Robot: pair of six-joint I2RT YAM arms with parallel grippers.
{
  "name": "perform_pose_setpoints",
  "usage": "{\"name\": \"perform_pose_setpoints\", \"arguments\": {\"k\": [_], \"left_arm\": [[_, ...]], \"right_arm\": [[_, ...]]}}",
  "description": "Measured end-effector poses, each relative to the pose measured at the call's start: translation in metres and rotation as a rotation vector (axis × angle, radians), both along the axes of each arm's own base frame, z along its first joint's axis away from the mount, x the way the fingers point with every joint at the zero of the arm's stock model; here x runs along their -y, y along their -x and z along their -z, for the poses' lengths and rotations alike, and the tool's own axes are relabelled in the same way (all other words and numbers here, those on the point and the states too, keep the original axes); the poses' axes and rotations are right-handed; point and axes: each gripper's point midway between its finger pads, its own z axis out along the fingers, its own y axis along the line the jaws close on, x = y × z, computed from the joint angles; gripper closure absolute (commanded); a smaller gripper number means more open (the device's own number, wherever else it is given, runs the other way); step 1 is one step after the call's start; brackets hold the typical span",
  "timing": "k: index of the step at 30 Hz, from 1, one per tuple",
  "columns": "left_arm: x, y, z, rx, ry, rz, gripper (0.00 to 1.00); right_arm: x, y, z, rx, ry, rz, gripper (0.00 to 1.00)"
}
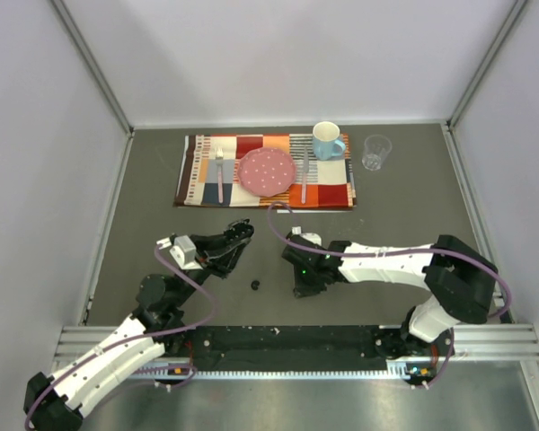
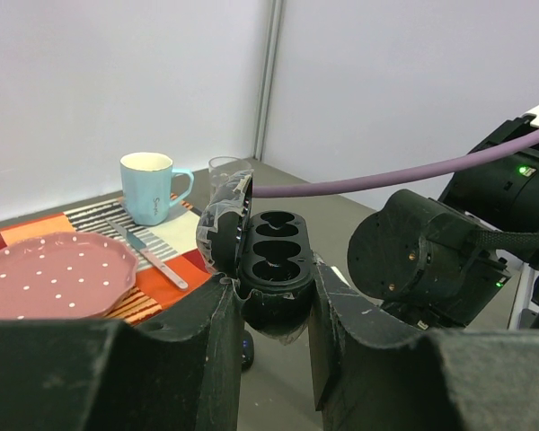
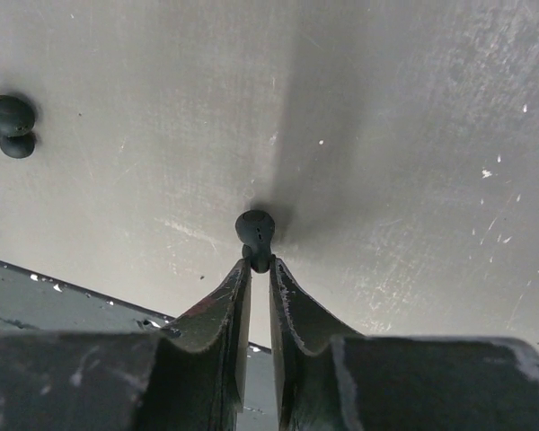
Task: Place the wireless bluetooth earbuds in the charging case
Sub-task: Pick up the earbud from the center of the board.
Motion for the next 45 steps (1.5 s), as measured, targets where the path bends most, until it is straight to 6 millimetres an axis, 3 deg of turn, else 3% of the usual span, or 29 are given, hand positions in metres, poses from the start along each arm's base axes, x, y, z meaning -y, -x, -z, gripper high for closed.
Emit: {"name": "perform_pose_setpoints", "arguments": {"k": [6,10,17,20,24,28,32,35,39,41,45], "left_arm": [[0.0,0.0,0.0,0.0,0.0,-0.002,1.0],[0.0,0.0,0.0,-0.001,0.0,-0.003,1.0],[0.0,0.0,0.0,-0.001,0.0,-0.003,1.0],[0.0,0.0,0.0,-0.001,0.0,-0.003,1.0],[0.0,0.0,0.0,0.001,-0.002,-0.002,1.0],[0.004,0.003,0.002,0.015,-0.024,0.025,1.0],[0.016,0.012,0.009,0.051,-0.083,0.101,1.0],[0.027,0.022,0.012,0.087,-0.125,0.178,1.0],[0.044,0.037,0.008,0.129,-0.182,0.308,1.0],[0.05,0.042,0.002,0.15,-0.198,0.36,1.0],[0.06,0.055,-0.015,0.204,-0.215,0.458,1.0]], "right_arm": [[0.003,-0.005,0.0,0.02,0.016,-0.032,0.86],[-0.002,-0.009,0.0,0.031,0.026,-0.061,1.0],[-0.003,-0.012,-0.001,0.046,0.033,-0.085,1.0],[0.0,-0.015,-0.011,0.082,0.026,-0.099,1.0],[0.003,-0.023,-0.066,0.228,-0.096,-0.137,1.0],[0.014,-0.03,-0.156,0.488,-0.273,-0.236,1.0],[0.028,-0.02,-0.238,0.74,-0.395,-0.432,1.0],[0.031,-0.008,-0.28,0.859,-0.424,-0.603,1.0],[0.026,0.007,-0.313,0.933,-0.423,-0.84,1.0],[0.023,0.014,-0.318,0.939,-0.42,-0.943,1.0],[0.016,0.024,-0.312,0.888,-0.39,-1.123,1.0]]}}
